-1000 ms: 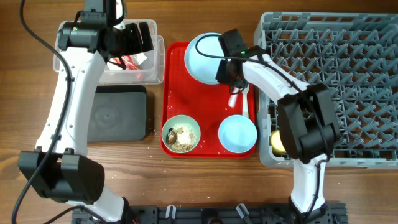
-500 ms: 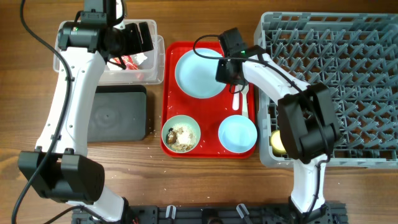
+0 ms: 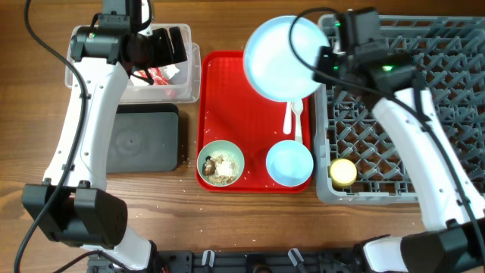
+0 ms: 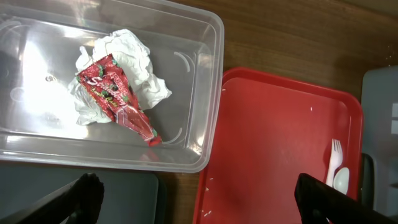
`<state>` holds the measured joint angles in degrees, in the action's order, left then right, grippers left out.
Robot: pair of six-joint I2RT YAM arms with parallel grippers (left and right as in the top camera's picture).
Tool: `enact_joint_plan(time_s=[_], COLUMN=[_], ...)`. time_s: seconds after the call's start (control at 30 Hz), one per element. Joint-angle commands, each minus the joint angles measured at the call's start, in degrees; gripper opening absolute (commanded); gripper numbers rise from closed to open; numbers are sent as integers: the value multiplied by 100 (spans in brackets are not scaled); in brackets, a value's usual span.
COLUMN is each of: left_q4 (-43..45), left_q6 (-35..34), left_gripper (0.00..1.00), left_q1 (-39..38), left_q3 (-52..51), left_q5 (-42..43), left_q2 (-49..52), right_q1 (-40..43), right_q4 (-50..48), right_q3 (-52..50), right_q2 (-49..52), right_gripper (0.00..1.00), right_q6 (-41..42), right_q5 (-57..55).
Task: Sort waste into correct bins and load items into the dishwasher rack
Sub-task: 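Carry the plate with right gripper and stand it upright in the rack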
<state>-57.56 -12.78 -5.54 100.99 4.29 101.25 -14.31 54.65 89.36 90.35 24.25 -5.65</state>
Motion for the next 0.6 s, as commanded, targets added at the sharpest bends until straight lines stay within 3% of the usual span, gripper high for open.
enact_joint_plan(time_s=[0.0, 0.3, 0.57], left_q4=[13, 13, 13], left_q6=[-13, -13, -13], left_gripper=[100, 100, 100], left_q1=[31, 31, 31], left_q3=[48, 48, 48], left_q5=[-76, -76, -76], left_q2=[2, 2, 2], right_q1=[321, 1073, 1207], right_q4=[258, 372, 129], right_q3=[0, 0, 0], right_q2=[-138, -341, -356], right_gripper=[4, 4, 4], right_q6=[-214, -476, -470], right_q5=[-232, -625, -3158])
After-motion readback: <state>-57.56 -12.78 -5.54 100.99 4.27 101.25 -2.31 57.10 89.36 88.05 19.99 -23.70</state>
